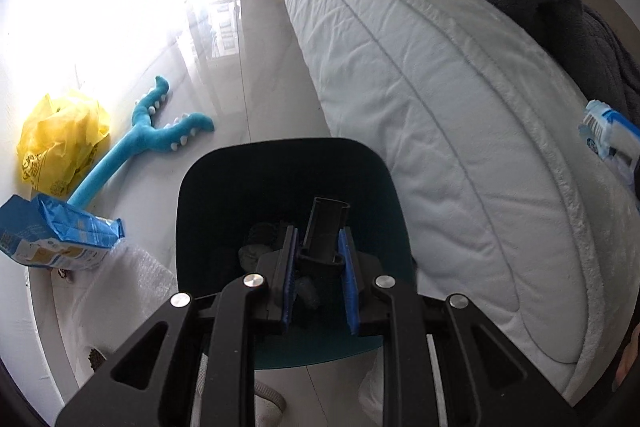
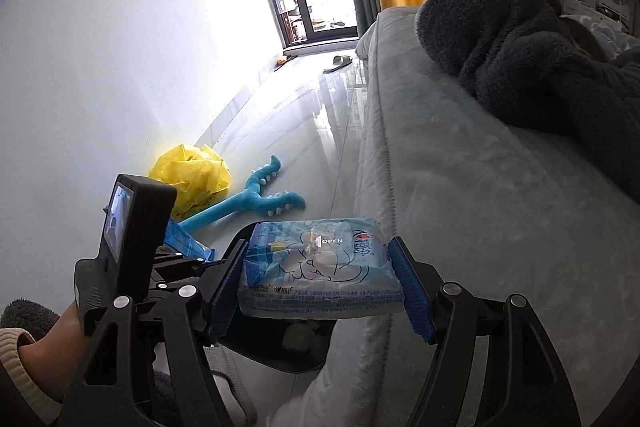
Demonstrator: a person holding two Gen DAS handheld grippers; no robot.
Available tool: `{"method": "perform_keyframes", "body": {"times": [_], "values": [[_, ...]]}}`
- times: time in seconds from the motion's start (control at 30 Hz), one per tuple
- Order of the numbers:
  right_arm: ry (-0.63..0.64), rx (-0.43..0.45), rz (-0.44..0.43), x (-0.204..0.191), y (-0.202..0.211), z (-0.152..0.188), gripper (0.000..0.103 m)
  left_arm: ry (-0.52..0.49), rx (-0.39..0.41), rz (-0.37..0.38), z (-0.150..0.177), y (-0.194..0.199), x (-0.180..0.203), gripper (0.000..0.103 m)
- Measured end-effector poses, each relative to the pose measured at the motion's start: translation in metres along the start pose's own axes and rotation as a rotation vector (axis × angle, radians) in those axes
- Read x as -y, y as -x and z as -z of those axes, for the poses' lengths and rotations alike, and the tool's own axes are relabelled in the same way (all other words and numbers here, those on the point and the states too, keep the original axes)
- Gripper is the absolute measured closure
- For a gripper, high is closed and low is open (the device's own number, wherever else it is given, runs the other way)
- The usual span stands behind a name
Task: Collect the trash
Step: 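Carry the wipes pack in the right tool over the teal trash bin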
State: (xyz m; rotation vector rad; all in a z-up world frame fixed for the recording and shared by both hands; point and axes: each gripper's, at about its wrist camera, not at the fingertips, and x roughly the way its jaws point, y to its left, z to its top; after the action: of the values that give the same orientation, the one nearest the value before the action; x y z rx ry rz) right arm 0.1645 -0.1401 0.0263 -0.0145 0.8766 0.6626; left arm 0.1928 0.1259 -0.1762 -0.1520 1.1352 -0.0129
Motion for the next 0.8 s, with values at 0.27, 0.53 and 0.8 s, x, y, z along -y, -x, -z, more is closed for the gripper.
{"method": "perform_keyframes", "body": {"times": [0.27,0.53,0.8], "values": [[0.009,-0.064,-0.026,-0.02,-0.033,-0.003,0.032,0.054,-0.106,0.021,0.008,-0.024,-0.031,0.078],[0.013,-0.126,-0.045,-0.035,-0.067,-0.005,0.032,0.098,-0.101,0.019,0.016,-0.022,-0.061,0.04],[0.009,-0.172,-0.047,-0.047,-0.095,0.0,0.032,0.129,0.016,-0.021,0.016,0.003,-0.087,0.022]]}}
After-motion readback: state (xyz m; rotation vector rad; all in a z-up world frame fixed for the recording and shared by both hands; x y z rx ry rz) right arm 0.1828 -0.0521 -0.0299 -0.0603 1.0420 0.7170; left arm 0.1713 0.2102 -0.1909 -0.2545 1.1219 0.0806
